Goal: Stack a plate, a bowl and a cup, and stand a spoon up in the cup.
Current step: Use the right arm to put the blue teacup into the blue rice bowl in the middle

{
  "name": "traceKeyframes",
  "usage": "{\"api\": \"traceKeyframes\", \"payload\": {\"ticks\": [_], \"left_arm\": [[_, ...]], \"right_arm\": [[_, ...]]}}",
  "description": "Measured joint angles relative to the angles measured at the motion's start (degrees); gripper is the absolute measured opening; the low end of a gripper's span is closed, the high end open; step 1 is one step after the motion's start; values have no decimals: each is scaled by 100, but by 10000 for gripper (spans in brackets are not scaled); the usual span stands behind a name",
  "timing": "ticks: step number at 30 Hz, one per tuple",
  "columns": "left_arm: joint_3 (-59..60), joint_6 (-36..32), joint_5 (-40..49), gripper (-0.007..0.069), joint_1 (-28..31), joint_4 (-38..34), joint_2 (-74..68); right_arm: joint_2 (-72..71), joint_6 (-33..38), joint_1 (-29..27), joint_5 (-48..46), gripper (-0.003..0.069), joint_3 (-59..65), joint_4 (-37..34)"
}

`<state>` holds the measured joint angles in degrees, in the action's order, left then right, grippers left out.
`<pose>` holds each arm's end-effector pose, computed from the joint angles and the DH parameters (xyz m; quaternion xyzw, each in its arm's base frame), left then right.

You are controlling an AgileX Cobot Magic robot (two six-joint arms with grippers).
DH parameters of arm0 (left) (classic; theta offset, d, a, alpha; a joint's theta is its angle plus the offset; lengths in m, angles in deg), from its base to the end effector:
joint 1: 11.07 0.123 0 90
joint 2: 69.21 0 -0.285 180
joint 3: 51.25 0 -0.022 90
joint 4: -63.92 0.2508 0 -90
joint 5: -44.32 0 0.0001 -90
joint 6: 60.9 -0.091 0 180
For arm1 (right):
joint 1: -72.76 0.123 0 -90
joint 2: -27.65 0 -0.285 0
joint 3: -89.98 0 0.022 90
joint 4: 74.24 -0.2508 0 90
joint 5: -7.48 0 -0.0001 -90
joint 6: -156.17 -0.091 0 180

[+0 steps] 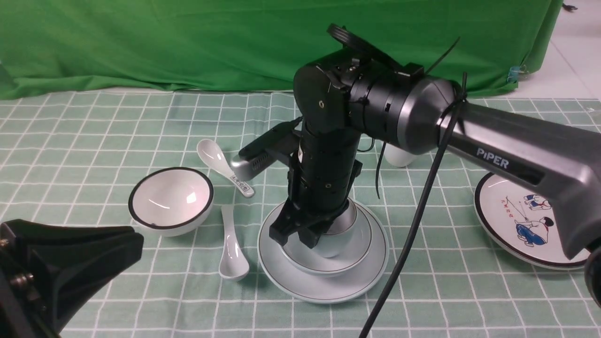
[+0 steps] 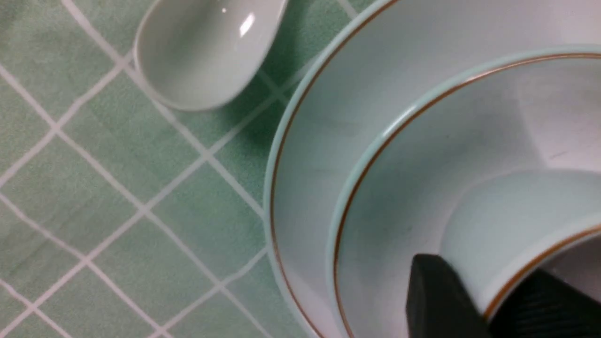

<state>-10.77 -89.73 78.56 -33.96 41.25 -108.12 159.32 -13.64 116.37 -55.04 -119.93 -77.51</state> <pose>0.0875 -0.0584 0.3371 0.2900 0.7713 -0.1534 0.5454 0.3328 0.3234 0.2188 -0.4395 0.8874 0.0650 0.1232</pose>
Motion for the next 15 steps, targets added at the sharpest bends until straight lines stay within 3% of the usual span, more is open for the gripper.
{"api": "traceKeyframes", "payload": {"ticks": [4,7,11,15], "left_arm": [[0,0,0,17,0,0,0],[0,0,26,17,0,0,0],[-6,71,176,17,0,5,-181],[-136,339,675,17,0,19,-716]], "right_arm": [[32,-39,0,-8,455,-53,13],[2,-44,0,-31,550,-222,18],[-260,-44,0,-204,543,-420,37],[-833,-25,0,-217,436,-484,69]]}}
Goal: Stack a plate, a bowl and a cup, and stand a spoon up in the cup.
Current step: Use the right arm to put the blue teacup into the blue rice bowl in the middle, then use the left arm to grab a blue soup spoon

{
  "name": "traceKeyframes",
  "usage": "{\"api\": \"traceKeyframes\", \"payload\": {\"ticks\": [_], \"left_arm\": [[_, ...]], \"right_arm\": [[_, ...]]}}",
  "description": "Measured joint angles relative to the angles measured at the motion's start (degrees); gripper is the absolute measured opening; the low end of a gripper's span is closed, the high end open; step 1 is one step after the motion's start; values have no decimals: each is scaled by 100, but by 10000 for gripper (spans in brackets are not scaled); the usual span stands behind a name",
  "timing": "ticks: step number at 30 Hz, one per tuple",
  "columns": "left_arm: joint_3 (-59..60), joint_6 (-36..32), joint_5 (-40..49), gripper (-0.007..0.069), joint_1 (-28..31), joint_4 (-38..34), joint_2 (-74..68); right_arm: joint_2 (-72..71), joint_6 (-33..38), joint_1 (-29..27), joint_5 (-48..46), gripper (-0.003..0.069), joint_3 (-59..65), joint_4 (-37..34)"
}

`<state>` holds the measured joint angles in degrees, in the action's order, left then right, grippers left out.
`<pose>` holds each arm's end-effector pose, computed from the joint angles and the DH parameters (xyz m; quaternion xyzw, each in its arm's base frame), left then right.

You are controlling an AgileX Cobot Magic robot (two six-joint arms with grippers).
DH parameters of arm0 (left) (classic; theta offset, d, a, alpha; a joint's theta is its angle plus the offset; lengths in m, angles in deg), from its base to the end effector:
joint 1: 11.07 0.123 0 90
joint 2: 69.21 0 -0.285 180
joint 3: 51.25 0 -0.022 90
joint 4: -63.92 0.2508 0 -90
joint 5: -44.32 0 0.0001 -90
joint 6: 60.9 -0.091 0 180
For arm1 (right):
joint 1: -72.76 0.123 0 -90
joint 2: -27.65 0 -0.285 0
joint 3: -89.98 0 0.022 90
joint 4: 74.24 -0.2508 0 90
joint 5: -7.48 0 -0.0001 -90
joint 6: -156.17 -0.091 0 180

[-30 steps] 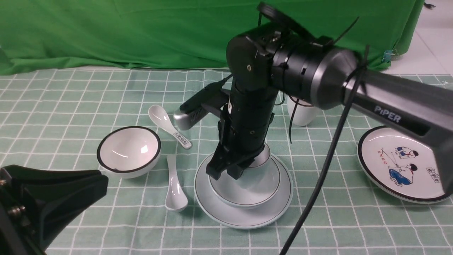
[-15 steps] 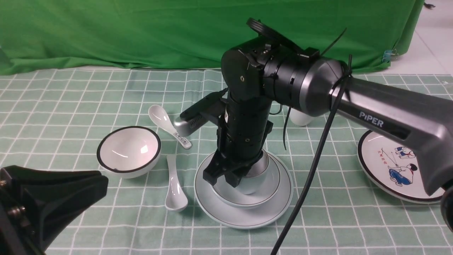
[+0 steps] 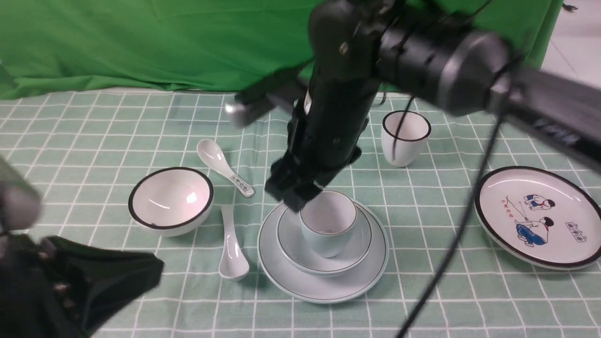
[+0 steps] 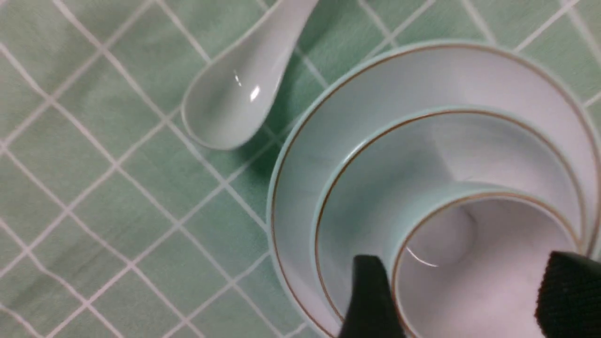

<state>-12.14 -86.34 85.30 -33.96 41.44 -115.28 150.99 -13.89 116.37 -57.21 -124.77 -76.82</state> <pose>0.1048 -0.0690 0.3220 0.2911 0.8279 -0.1707 0.4480 0.3216 0.3114 0.3080 -0.4340 0.8705 0.0880 0.2147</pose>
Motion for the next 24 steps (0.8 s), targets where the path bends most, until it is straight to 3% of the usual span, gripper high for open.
{"api": "traceKeyframes", "payload": {"ticks": [3,4,7,11,16,24], "left_arm": [[-280,313,676,17,0,4,-881],[-313,319,719,17,0,-3,-1058],[-557,338,686,17,0,-21,-2072],[-807,356,480,17,0,-26,-3015],[-1359,678,455,17,0,51,-3866],[-2902,1944,870,17,-1,843,-5225]], "right_arm": [[-647,0,0,-6,248,-26,12],[-684,0,0,-6,237,-19,12],[-1429,0,0,-6,83,464,157],[-2294,-64,0,8,43,1521,519],[-3342,-136,0,326,41,2941,669],[-4936,-170,0,916,41,4710,689]]}}
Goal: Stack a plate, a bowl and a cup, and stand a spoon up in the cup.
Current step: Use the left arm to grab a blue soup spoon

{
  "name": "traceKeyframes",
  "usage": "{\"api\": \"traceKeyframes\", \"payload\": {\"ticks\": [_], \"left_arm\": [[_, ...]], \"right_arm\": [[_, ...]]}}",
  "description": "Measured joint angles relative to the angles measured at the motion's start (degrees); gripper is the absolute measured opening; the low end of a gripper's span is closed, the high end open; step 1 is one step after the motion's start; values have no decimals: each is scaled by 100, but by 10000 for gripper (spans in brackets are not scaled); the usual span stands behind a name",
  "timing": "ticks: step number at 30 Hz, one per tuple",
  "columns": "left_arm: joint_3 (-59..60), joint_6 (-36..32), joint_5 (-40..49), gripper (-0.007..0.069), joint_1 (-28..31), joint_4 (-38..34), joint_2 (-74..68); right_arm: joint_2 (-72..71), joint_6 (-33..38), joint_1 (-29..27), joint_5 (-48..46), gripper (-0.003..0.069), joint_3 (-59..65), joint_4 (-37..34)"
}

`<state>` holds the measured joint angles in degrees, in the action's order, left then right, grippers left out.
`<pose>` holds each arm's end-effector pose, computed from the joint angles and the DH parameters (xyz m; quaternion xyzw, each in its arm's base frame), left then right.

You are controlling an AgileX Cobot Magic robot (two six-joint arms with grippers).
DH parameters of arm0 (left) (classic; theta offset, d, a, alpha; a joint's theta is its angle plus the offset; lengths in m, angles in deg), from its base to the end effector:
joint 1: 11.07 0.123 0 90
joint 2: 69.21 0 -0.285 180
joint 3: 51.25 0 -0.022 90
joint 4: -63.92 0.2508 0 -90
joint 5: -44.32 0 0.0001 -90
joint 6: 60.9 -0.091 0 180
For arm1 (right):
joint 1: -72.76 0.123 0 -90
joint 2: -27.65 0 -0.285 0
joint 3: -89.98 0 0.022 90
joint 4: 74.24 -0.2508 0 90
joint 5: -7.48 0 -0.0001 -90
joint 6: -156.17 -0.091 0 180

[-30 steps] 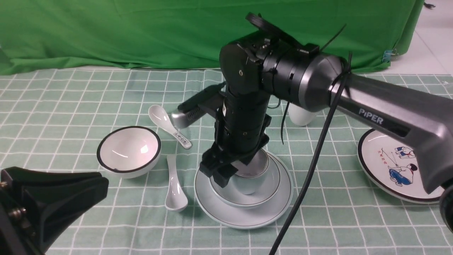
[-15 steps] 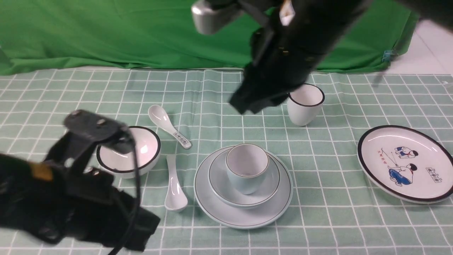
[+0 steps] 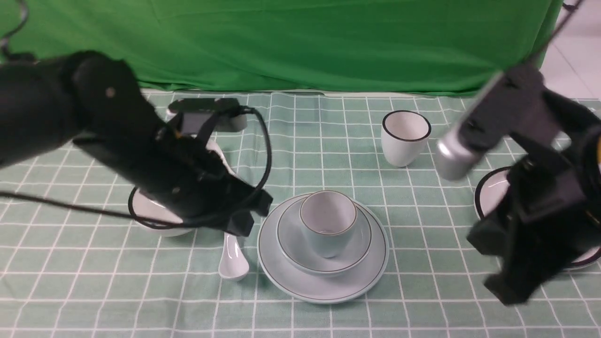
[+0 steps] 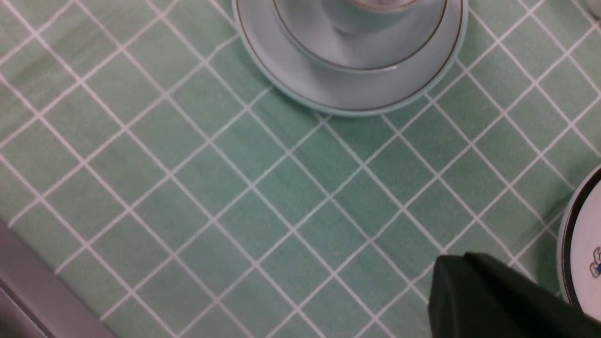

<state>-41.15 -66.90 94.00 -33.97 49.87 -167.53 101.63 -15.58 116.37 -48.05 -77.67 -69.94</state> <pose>0.2888 -0.1403 0.2641 0.1851 0.9586 -0.1331 0.1708 0.1678 0.1520 0.3635 -0.4219 0.8450 0.0647 0.3221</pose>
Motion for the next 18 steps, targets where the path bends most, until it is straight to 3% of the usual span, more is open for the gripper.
{"api": "traceKeyframes", "payload": {"ticks": [5,11,18], "left_arm": [[-756,1099,598,19,-5,1161,-937],[-1216,1490,767,63,19,1685,-1677],[-1676,1818,713,240,128,1818,-2270]], "right_arm": [[-531,5,0,269,45,351,79],[-872,10,0,336,50,355,97],[-966,10,0,347,53,355,120]]}}
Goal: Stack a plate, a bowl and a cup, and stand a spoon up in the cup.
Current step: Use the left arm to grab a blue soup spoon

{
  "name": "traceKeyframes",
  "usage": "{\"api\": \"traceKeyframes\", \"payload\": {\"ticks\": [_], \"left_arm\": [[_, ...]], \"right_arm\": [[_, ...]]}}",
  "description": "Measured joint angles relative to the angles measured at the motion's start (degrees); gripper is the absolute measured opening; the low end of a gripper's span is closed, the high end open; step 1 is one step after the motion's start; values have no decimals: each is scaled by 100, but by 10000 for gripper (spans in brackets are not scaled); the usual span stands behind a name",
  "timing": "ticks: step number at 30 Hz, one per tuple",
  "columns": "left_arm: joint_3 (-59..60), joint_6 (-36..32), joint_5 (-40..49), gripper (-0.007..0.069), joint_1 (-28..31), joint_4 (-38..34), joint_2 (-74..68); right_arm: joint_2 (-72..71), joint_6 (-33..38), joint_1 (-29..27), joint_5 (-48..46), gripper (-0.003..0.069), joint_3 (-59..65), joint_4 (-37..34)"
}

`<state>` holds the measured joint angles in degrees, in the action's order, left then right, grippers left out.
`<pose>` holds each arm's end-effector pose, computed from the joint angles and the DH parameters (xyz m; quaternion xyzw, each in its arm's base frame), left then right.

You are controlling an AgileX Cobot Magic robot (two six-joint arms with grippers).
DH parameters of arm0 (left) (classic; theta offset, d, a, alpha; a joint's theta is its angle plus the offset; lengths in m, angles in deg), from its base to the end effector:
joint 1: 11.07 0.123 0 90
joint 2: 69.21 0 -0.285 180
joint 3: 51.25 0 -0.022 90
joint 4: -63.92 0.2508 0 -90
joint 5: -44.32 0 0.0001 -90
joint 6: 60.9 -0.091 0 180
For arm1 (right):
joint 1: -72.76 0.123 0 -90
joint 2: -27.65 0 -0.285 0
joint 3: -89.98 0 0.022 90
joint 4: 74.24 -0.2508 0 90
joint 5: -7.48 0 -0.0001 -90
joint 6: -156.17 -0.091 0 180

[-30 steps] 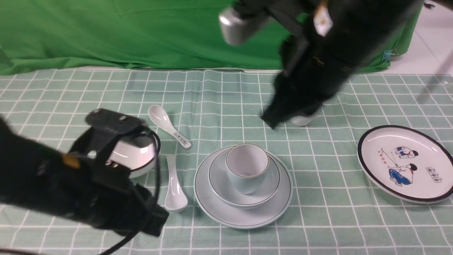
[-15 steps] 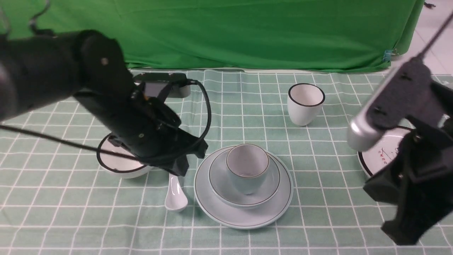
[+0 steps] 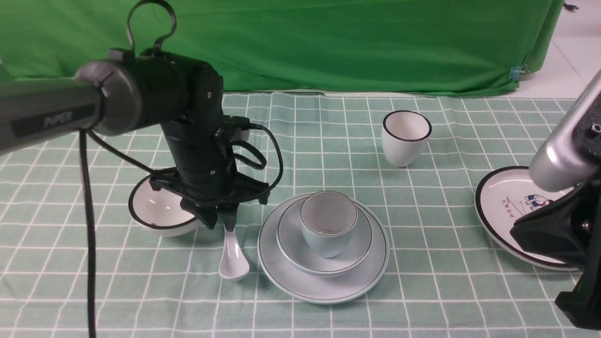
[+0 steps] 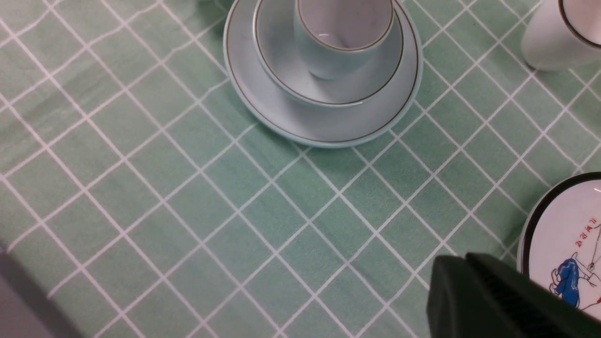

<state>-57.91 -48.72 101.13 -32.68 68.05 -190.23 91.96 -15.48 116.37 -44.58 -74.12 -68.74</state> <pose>0.3724 -0.1416 0.1941 0.0992 0.9916 0.0079 0.0828 0.1402 0.1240 0.3832 -0.4106 0.8160 0.0780 0.3992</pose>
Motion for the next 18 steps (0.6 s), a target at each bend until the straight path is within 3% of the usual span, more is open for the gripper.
{"api": "traceKeyframes", "payload": {"ticks": [5,8,18], "left_arm": [[-95,160,-202,363,-1,-76,-157],[-101,168,-320,388,-1,-104,-198],[-113,303,-383,364,-1,5,-332]], "right_arm": [[0,0,0,0,54,0,0],[0,0,0,0,55,0,0],[0,0,0,-12,66,0,0]]}}
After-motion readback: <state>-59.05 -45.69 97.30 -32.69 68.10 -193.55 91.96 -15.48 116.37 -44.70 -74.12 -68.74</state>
